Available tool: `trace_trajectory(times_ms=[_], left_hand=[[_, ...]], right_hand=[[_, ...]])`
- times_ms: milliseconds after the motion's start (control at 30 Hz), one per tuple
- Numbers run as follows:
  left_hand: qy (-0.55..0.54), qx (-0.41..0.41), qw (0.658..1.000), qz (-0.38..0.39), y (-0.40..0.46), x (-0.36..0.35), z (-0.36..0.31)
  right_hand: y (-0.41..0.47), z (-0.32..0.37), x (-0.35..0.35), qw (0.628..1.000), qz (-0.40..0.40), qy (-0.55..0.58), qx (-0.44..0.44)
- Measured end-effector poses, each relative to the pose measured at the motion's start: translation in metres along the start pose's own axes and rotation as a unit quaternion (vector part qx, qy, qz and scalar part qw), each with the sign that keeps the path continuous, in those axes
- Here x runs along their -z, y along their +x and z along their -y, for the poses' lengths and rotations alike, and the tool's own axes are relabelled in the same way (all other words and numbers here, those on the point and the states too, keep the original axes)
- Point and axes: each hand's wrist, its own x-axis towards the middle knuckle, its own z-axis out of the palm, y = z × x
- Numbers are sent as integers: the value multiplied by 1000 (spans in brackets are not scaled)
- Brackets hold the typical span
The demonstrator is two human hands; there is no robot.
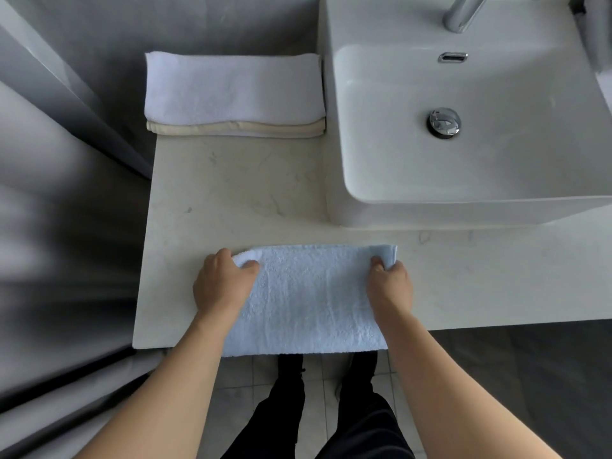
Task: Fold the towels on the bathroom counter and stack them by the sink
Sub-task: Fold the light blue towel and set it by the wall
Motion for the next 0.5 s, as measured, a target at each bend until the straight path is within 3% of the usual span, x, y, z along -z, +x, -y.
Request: trace_trajectory(times_ms=[133, 300, 500], left_hand=[[-47, 21, 998, -31, -13, -12, -8], [-246, -29, 969, 25, -32, -31, -67], [-340, -88, 929, 119, -79, -58, -175]], right_hand=[[6, -7, 16, 999, -33, 27, 0], [9, -7, 50, 997, -58, 45, 16], [25, -18, 120, 989, -116, 86, 19]])
